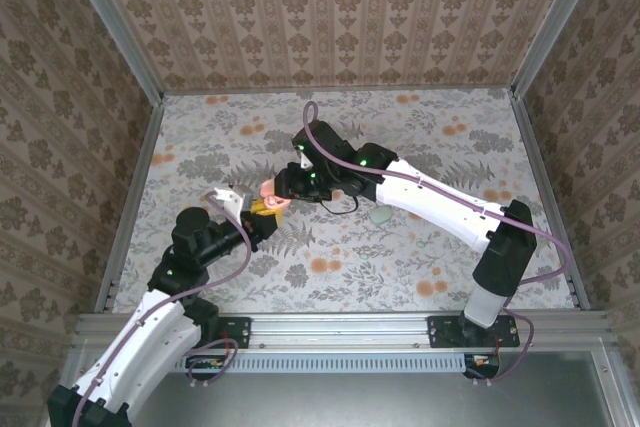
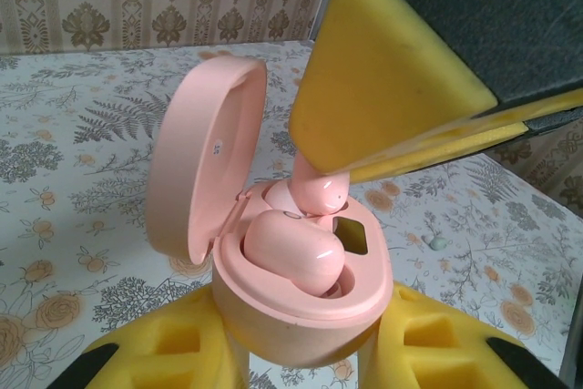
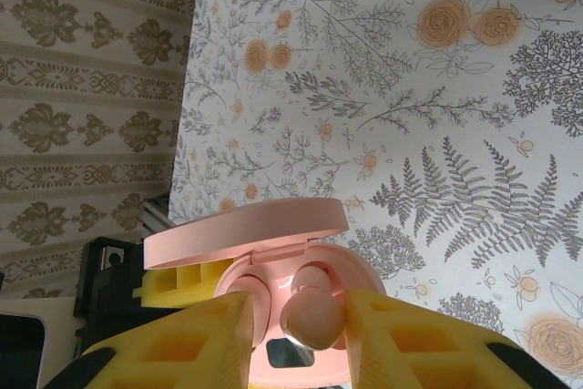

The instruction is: Insert the wireless bluetooth earbuds into the charging case

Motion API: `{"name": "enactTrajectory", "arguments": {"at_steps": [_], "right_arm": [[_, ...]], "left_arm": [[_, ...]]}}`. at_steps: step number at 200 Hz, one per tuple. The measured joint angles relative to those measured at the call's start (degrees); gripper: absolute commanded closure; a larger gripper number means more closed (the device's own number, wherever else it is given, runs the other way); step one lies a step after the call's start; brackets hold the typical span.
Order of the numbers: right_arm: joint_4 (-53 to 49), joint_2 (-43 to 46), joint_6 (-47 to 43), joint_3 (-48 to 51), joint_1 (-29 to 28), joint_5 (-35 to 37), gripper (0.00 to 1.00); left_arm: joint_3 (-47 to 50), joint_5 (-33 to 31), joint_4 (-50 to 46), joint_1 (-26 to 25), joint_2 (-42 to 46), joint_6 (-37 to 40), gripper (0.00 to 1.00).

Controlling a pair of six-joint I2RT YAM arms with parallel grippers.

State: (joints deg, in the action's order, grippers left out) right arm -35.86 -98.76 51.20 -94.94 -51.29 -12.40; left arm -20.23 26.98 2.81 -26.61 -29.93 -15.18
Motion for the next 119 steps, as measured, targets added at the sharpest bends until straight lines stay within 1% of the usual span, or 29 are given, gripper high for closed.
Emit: {"name": "enactTrajectory", "arguments": {"at_steps": [65, 119], "right_arm": [[-0.4, -1.2, -0.2, -0.4, 0.0, 0.0, 0.68], [-1.5, -1.7, -1.6, -0.7, 0.0, 0.3, 0.79]], "left_arm": [[-0.2, 0.2, -1.2, -0.4, 0.0, 0.9, 1.00], [-0.5, 0.2, -2.8, -0.7, 0.0, 1.9, 1.00]]}}
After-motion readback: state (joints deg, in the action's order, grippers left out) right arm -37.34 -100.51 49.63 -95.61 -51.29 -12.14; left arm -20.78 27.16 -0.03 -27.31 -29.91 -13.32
